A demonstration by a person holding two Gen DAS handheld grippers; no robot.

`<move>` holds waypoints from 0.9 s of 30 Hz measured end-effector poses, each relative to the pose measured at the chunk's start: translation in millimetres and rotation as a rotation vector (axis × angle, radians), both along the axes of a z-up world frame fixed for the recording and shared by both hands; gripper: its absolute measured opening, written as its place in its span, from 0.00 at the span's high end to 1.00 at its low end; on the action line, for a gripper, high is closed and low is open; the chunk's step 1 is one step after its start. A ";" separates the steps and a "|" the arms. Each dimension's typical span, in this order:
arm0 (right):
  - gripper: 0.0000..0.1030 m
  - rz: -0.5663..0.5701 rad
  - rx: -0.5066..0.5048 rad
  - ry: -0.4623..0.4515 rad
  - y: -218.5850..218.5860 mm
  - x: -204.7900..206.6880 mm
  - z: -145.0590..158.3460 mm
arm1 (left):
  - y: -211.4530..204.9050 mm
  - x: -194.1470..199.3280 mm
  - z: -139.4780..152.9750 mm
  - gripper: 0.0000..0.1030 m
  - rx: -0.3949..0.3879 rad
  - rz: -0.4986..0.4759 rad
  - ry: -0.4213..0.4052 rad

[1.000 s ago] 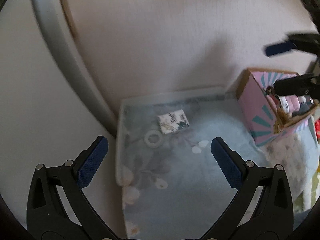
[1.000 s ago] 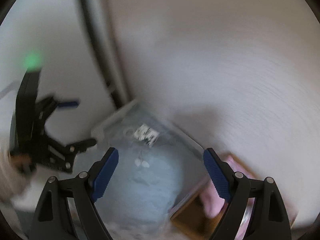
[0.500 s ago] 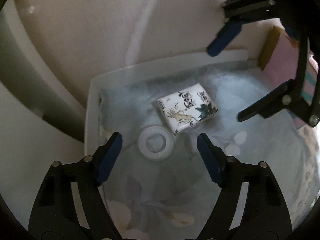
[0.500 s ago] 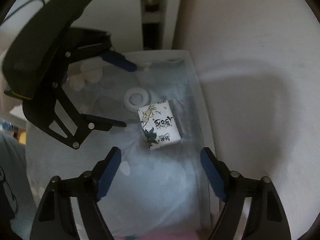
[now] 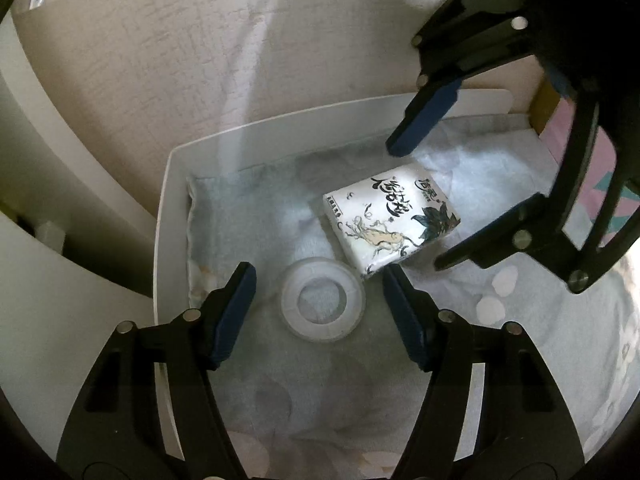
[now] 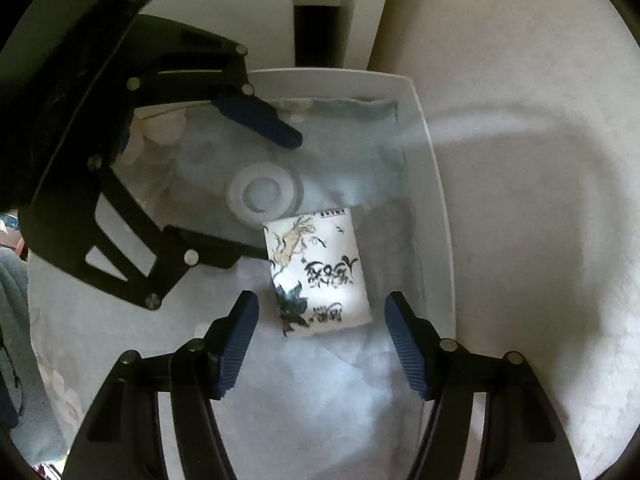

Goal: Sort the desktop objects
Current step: 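Grasp the clear ring with the left tool while the right tool grasps the printed tissue pack, then carry the clear ring and tissue pack into the cardboard box and release both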

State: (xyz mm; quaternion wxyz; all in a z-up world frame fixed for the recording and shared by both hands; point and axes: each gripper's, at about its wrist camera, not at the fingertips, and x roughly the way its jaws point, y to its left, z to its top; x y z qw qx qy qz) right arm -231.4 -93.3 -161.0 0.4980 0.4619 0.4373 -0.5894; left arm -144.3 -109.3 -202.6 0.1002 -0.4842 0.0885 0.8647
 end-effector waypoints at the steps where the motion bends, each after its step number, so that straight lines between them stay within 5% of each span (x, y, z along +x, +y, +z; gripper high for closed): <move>1: 0.41 -0.007 0.002 -0.009 -1.5 -1.4 -1.6 | 0.3 0.1 0.0 0.40 0.001 -0.003 -0.001; 3: 0.45 -0.026 0.006 -0.023 -3.8 -4.9 -5.2 | 0.6 0.6 0.3 0.43 0.005 -0.004 -0.001; 4: 0.55 -0.035 0.014 -0.027 -4.4 -6.3 -7.2 | 0.5 1.0 0.4 0.44 0.004 -0.003 0.001; 8: 0.56 -0.063 0.011 -0.032 -3.1 -8.0 -7.9 | -0.4 3.9 2.6 0.62 -0.016 0.002 0.017; 19: 0.56 -0.113 -0.008 -0.035 -1.4 -3.5 -1.5 | 2.8 17.4 11.5 0.62 0.000 0.008 0.037; 27: 0.56 -0.155 -0.031 -0.033 0.5 4.4 22.6 | 8.0 29.8 49.0 0.62 0.045 0.013 0.066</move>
